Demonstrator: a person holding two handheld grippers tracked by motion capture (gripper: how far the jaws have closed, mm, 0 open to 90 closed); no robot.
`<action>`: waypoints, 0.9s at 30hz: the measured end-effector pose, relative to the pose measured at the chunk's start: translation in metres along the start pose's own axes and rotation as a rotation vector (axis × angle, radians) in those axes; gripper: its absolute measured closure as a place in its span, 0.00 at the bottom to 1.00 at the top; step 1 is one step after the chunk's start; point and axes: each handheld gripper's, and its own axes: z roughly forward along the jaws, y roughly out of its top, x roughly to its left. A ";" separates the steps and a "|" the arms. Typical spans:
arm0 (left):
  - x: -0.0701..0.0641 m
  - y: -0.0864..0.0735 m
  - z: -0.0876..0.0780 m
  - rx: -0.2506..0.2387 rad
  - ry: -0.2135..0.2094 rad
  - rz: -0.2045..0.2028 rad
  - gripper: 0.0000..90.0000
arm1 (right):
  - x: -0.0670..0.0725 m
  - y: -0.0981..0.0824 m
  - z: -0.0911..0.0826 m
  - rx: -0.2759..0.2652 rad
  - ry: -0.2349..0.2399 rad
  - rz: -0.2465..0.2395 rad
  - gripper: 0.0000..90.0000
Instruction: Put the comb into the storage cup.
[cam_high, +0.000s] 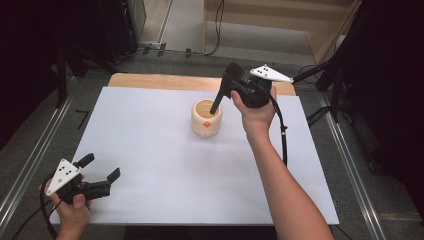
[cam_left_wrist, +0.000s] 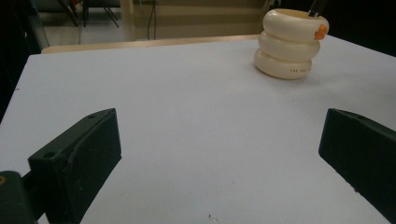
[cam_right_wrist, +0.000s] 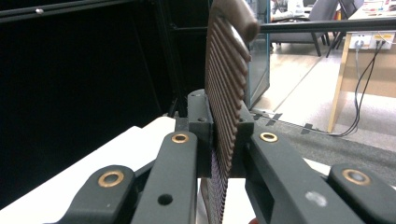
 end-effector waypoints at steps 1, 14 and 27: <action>0.000 0.000 0.000 -0.001 -0.001 0.000 0.00 | 0.000 -0.001 0.001 0.004 -0.002 0.004 0.92; 0.000 0.000 0.000 0.000 -0.005 0.004 0.00 | -0.001 -0.021 0.019 0.044 -0.001 0.011 0.92; 0.000 0.000 0.000 0.001 -0.005 0.007 0.00 | 0.000 -0.048 0.034 0.087 0.003 0.042 0.92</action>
